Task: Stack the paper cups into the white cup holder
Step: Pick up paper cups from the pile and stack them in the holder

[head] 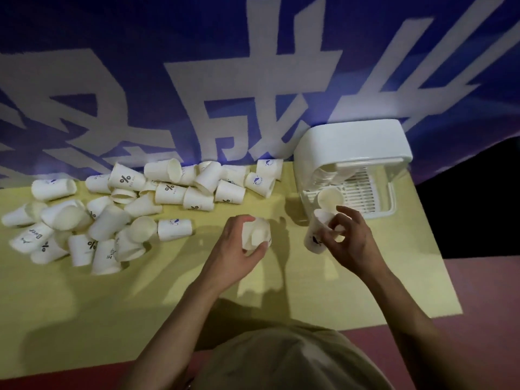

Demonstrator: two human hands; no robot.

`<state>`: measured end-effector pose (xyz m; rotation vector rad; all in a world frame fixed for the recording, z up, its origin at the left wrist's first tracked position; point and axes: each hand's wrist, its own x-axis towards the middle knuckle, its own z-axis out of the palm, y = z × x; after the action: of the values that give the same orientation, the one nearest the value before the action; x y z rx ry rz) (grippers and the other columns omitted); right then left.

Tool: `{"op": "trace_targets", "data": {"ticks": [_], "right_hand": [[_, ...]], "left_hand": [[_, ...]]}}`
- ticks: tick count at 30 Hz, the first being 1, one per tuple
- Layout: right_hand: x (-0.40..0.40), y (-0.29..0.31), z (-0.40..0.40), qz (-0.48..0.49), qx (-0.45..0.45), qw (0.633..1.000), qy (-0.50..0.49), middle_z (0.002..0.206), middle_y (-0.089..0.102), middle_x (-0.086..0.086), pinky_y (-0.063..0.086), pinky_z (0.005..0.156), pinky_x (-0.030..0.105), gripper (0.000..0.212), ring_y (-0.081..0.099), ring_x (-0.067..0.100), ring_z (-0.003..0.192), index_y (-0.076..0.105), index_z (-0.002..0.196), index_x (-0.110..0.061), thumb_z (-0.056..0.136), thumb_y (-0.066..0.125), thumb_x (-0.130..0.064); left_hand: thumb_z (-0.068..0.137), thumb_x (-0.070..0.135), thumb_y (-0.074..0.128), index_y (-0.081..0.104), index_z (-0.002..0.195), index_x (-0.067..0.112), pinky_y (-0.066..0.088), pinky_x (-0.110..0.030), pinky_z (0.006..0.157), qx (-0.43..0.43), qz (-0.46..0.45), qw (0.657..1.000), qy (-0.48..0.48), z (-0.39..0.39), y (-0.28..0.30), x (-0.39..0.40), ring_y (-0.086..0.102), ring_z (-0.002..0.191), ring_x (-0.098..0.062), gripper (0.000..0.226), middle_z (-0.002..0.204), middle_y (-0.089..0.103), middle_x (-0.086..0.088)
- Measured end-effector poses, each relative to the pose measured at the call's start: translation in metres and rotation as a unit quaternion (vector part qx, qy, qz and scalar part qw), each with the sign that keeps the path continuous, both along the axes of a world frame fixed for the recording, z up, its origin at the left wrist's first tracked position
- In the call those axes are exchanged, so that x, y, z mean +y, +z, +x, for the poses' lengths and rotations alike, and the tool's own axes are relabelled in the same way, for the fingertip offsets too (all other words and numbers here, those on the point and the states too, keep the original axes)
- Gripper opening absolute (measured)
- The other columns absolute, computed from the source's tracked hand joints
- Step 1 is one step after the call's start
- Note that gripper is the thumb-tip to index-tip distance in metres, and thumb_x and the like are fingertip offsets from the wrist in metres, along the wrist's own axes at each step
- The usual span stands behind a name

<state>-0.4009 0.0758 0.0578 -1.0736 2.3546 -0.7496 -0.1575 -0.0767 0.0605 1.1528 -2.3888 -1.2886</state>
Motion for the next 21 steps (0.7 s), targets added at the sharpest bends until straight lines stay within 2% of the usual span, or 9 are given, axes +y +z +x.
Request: {"op": "trace_targets", "data": {"ticks": [2, 4, 6, 8, 11, 17, 21], "right_hand": [[0.016, 0.0, -0.02, -0.027, -0.001, 1.0, -0.001, 0.123, 0.063, 0.002, 0.045, 0.082, 0.024, 0.02, 0.062, 0.017, 0.101, 0.06, 0.083, -0.02, 0.087, 0.077, -0.029], [0.031, 0.001, -0.037, -0.055, 0.004, 0.998, 0.009, 0.1, 0.065, -0.004, 0.046, 0.074, 0.022, 0.019, 0.062, 0.016, 0.088, 0.066, 0.089, -0.01, 0.087, 0.077, -0.025], [0.043, 0.002, -0.053, -0.066, -0.002, 0.998, 0.018, 0.094, 0.064, -0.007, 0.047, 0.071, 0.022, 0.019, 0.06, 0.011, 0.084, 0.069, 0.095, -0.007, 0.088, 0.077, -0.023], [0.053, 0.001, -0.069, -0.068, -0.021, 0.997, 0.022, 0.1, 0.062, -0.009, 0.047, 0.075, 0.016, 0.016, 0.059, 0.004, 0.092, 0.067, 0.09, -0.017, 0.088, 0.077, -0.028], [0.065, -0.003, -0.091, -0.08, -0.041, 0.995, 0.031, 0.108, 0.054, -0.009, 0.043, 0.081, 0.009, 0.024, 0.055, 0.0, 0.101, 0.057, 0.085, -0.026, 0.085, 0.079, -0.035], [0.079, -0.008, -0.122, -0.124, -0.077, 0.988, 0.045, 0.109, 0.047, -0.007, 0.044, 0.073, 0.016, 0.045, 0.053, 0.01, 0.095, 0.044, 0.113, -0.025, 0.087, 0.077, -0.037], [0.082, -0.013, -0.139, -0.123, -0.096, 0.986, 0.065, 0.131, 0.045, -0.005, 0.048, 0.087, 0.016, 0.067, 0.052, 0.008, 0.111, 0.038, 0.141, -0.021, 0.088, 0.077, -0.035]], "left_hand": [[0.089, 0.047, 0.07, 0.038, 0.134, 0.03, 0.037, 0.001, 0.077, 0.018, -0.009, 1.0, -0.015, -0.039, 0.013, 0.01, 0.043, 0.107, 0.004, 0.058, 0.131, 0.043, 0.017], [0.089, 0.043, 0.072, 0.038, 0.136, 0.028, 0.036, 0.0, 0.081, 0.04, -0.02, 0.999, -0.022, -0.077, 0.023, 0.019, 0.043, 0.108, 0.005, 0.06, 0.131, 0.043, 0.016], [0.089, 0.038, 0.074, 0.036, 0.14, 0.027, 0.035, 0.0, 0.088, 0.058, -0.033, 0.997, -0.025, -0.112, 0.027, 0.028, 0.043, 0.113, 0.005, 0.064, 0.135, 0.043, 0.014], [0.089, 0.034, 0.074, 0.033, 0.145, 0.027, 0.033, -0.003, 0.096, 0.06, -0.046, 0.997, -0.025, -0.142, 0.025, 0.036, 0.041, 0.122, 0.004, 0.07, 0.14, 0.041, 0.013], [0.091, 0.033, 0.072, 0.03, 0.147, 0.03, 0.037, -0.015, 0.101, 0.037, -0.07, 0.997, -0.024, -0.176, 0.016, 0.044, 0.041, 0.126, -0.001, 0.071, 0.141, 0.04, 0.01], [0.094, 0.03, 0.069, 0.035, 0.147, 0.032, 0.04, -0.023, 0.103, -0.003, -0.084, 0.996, -0.027, -0.21, -0.015, 0.055, 0.044, 0.128, -0.004, 0.064, 0.141, 0.039, 0.01], [0.095, 0.032, 0.067, 0.038, 0.15, 0.023, 0.041, -0.026, 0.103, -0.06, -0.085, 0.994, -0.027, -0.224, -0.037, 0.057, 0.046, 0.131, -0.017, 0.062, 0.146, 0.041, 0.002]]}}
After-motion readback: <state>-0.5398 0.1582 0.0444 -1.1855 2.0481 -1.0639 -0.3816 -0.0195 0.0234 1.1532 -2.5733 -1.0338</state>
